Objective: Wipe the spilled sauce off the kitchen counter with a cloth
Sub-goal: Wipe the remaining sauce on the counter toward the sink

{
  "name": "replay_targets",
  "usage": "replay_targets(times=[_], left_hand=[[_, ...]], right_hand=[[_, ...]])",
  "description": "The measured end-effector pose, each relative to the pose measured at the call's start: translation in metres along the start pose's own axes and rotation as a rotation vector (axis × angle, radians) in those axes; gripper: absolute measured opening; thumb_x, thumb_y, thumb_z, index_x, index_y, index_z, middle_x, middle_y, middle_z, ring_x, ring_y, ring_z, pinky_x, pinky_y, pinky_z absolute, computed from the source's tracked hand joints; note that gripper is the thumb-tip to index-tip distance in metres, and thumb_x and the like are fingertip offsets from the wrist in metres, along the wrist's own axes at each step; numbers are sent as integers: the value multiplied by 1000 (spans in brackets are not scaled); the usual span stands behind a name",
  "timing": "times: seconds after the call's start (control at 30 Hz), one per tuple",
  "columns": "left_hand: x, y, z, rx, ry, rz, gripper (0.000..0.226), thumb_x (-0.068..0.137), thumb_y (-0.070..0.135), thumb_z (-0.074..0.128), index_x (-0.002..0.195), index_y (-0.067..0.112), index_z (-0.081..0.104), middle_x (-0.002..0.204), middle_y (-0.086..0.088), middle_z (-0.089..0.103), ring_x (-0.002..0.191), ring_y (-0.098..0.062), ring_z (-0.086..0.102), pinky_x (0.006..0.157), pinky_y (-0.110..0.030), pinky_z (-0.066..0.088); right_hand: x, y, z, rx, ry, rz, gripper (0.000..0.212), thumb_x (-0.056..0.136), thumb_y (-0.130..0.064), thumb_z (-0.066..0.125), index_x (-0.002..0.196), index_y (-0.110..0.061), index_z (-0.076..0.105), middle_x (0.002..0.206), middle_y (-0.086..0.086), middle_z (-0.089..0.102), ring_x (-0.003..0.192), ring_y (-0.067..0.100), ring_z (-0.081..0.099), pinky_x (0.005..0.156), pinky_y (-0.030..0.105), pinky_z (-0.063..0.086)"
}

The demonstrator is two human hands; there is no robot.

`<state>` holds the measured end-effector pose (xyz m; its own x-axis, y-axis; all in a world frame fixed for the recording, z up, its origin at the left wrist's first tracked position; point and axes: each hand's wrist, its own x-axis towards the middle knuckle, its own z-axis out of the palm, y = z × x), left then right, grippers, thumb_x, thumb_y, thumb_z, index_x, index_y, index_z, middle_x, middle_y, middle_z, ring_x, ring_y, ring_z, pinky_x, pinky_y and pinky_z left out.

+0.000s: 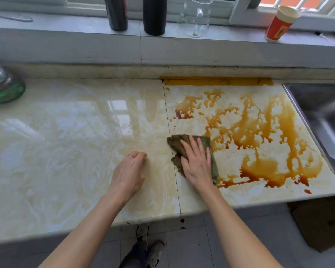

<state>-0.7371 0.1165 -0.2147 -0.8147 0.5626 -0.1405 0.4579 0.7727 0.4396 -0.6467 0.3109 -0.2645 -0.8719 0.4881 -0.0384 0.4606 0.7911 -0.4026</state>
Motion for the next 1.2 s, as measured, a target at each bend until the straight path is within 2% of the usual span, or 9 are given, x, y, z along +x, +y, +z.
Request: replay_targets(times=[0.17,0.3,0.47,0.6,0.73,0.83,0.9,1.03,1.2], left_hand=[[4,-1,2,-7,33,20,39,92,5,40,127,16,52,124,0,55,106,-22,53,77,-29,45],[14,7,1,-70,46,23,36,91,5,41,123,14,55,118,-4,57,102,-25,55,76,-34,48],[31,16,-1,-67,54,74,36,90,2,41,122,10,56,123,-6,54,105,-26,53,74,-34,50],[49,10,-5,-63,68,79,37,89,0,41,122,8,55,128,-7,51,107,-27,53,76,-34,49],[65,5,-5,-56,78,62,39,87,-2,43,123,6,55,132,-13,51,113,-32,51,85,-38,48],[78,8,-5,-35,56,71,42,87,-1,43,128,6,52,136,-16,48,120,-32,46,93,-39,45],[87,12,-6,-12,47,84,43,87,0,42,129,5,50,139,-16,45,123,-33,44,96,-40,44],[104,12,-9,-3,44,82,44,87,0,41,130,5,49,141,-16,43,125,-34,42,98,-39,41],[120,4,-9,-18,55,66,44,87,1,40,130,7,48,142,-13,42,127,-31,41,99,-38,41]], right_hand=[[-55,-15,11,-25,2,-127,66,86,-32,33,152,-34,26,163,-4,11,150,18,-3,119,47,-4],[-29,-18,13,-77,-14,-185,65,87,-31,35,151,-36,29,162,-7,16,150,17,2,120,48,1],[39,-22,4,-75,-40,-34,65,87,-36,24,153,-35,23,163,-8,10,150,14,-3,120,44,-9],[28,-30,11,-51,30,64,67,88,-42,18,154,-33,22,163,-3,8,150,21,-3,119,44,-11],[7,-43,19,-85,25,41,64,88,-39,25,152,-35,25,162,1,15,150,26,4,119,50,-3],[39,-45,9,-120,-48,-1,66,86,-40,18,153,-40,18,164,-2,6,150,24,-4,119,50,-8],[71,-45,4,-143,-90,12,62,92,-38,24,153,-41,14,164,-4,-2,149,23,-9,118,50,-8],[89,-50,3,-113,-80,117,62,97,-34,39,154,-39,15,164,-3,-3,149,23,-11,118,50,-10],[52,-62,14,-89,-40,98,64,92,-54,16,153,-38,19,164,-1,1,149,24,-12,116,48,-16]])
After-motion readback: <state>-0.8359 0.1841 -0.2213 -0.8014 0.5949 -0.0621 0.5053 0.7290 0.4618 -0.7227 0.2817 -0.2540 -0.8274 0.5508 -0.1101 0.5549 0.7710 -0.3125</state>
